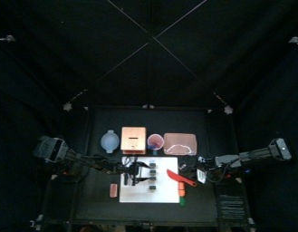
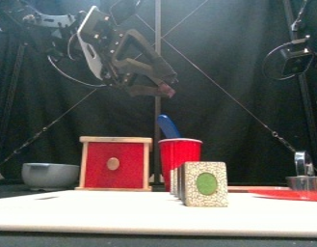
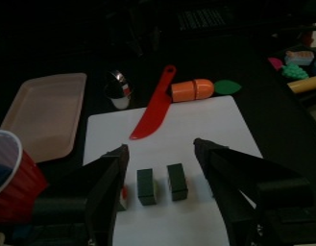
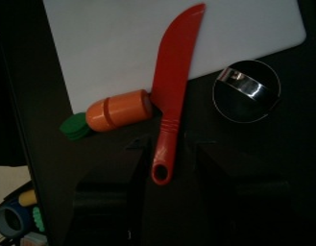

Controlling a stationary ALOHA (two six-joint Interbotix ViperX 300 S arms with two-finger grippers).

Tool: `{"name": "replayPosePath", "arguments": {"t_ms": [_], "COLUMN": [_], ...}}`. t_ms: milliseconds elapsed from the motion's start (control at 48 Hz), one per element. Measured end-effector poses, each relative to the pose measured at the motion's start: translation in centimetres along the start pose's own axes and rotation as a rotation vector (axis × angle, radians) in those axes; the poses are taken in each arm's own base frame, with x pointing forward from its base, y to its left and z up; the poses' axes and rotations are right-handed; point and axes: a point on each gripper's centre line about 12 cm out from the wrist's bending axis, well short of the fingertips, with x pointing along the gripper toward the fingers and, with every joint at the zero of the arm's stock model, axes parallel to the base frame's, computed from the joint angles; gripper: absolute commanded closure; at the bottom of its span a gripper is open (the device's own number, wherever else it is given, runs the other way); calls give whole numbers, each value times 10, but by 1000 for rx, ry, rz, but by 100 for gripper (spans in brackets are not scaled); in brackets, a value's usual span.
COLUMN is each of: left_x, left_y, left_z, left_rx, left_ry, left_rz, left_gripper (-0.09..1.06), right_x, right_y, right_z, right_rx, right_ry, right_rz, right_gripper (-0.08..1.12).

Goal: Place sushi on board then cut the sushi with the knife then place the pieces on the plate
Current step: Place the 4 sushi pieces on the plate

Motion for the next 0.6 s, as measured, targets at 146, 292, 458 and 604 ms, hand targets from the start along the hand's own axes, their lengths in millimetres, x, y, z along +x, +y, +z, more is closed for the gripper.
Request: {"name": "replayPosePath", "arguments": {"t_ms": [146,292,458,604], "left_x": [-2,-5,-7,-11], "left_y": [2,5,6,8], "left_z": [-7,-18,-26,-35], "left_rx": [-25,-53,-65,-68], "left_ry": [20,50,71,96], "left_rz": [14,29,37,44], "left_gripper": [7,7,7,7], "right_x": [-3,0,15,29], "right_y": [2,-1,-5,-1], "right_z": [19,45,72,91], "right_rx": [-38,-104,-159,-199], "right_ry": [-97,-210,-265,-291], "right_rz": [-1,-38,-80,-80], "right_gripper": [31,31,31,30]}}
